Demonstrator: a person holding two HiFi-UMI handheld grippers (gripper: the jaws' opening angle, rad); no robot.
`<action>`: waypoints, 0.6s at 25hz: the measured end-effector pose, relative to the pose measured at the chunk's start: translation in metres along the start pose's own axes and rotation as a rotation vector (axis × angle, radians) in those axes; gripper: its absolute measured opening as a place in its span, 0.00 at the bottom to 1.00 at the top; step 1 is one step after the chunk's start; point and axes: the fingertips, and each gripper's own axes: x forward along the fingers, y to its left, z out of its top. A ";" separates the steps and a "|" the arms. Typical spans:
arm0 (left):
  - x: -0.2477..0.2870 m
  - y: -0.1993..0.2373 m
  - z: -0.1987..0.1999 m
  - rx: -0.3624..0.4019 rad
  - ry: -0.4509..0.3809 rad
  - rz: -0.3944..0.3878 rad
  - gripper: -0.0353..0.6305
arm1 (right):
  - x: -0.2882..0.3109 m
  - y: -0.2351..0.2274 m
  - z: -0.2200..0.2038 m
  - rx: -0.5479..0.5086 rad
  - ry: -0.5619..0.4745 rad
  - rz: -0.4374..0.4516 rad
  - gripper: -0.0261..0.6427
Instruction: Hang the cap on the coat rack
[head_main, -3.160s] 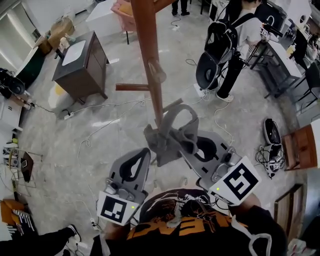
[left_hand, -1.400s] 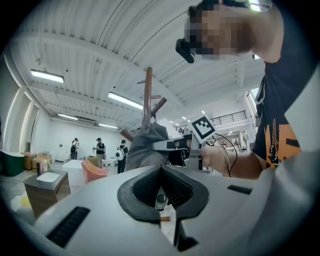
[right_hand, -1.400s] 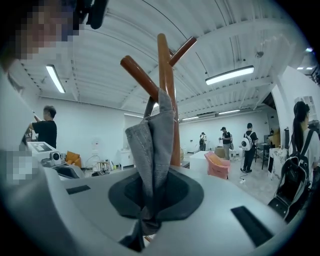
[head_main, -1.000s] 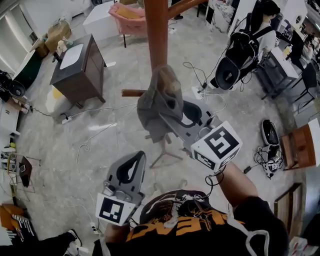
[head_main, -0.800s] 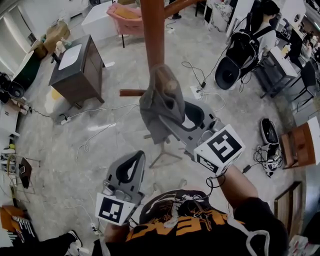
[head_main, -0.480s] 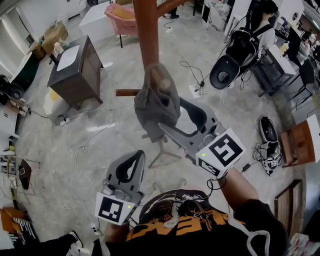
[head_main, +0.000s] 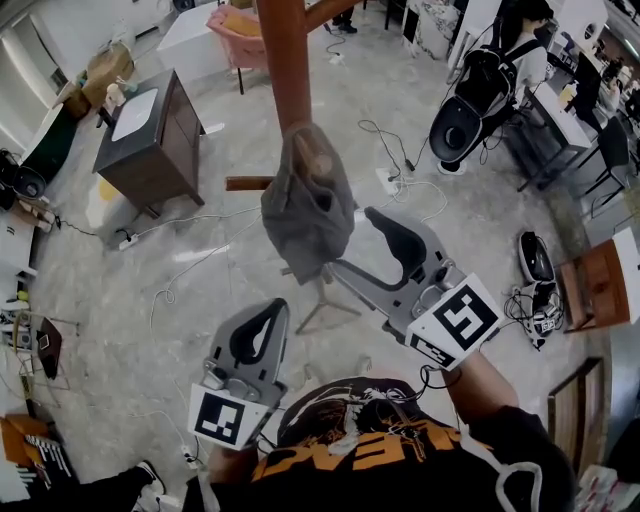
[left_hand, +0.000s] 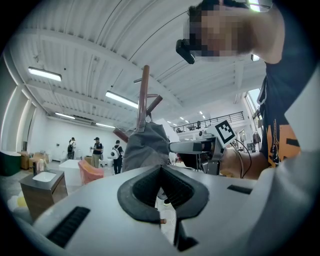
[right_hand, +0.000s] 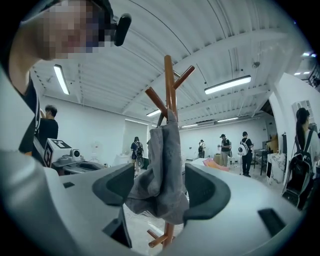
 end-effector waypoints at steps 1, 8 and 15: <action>0.001 0.000 0.000 0.002 0.000 0.001 0.09 | -0.004 -0.001 -0.002 0.008 -0.006 -0.004 0.51; 0.003 -0.004 0.001 0.004 -0.002 0.004 0.09 | -0.037 -0.004 -0.010 0.020 -0.021 -0.021 0.51; 0.002 -0.003 0.003 0.007 0.005 0.014 0.09 | -0.059 -0.002 -0.019 0.051 -0.037 -0.028 0.42</action>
